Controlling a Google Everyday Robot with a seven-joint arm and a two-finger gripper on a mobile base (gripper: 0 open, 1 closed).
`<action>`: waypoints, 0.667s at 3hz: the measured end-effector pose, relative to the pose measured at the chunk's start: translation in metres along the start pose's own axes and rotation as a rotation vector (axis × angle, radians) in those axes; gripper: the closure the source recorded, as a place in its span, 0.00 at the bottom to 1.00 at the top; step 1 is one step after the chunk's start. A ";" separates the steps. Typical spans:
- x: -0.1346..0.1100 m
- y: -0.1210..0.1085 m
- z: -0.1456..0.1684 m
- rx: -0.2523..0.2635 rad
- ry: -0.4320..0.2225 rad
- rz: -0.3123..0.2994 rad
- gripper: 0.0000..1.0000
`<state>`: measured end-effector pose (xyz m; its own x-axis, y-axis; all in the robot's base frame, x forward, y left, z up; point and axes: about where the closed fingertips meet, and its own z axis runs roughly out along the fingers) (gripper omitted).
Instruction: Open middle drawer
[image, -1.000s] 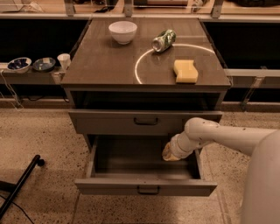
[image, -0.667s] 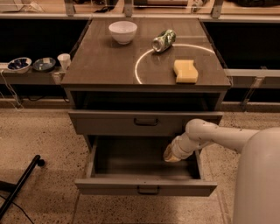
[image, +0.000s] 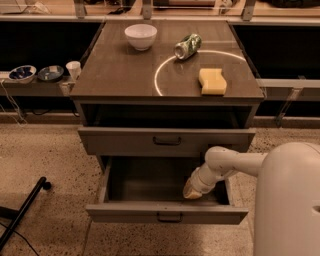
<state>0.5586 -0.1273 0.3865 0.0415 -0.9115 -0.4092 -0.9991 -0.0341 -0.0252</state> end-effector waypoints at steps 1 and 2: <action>-0.006 0.022 0.016 -0.054 0.006 0.008 1.00; -0.014 0.046 0.023 -0.123 -0.018 0.016 1.00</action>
Offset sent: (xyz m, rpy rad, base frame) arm -0.0749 0.0301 -0.0155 0.0402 0.2046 0.0636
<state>0.5127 -0.1064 0.3703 0.0245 -0.9048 -0.4252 -0.9932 -0.0705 0.0927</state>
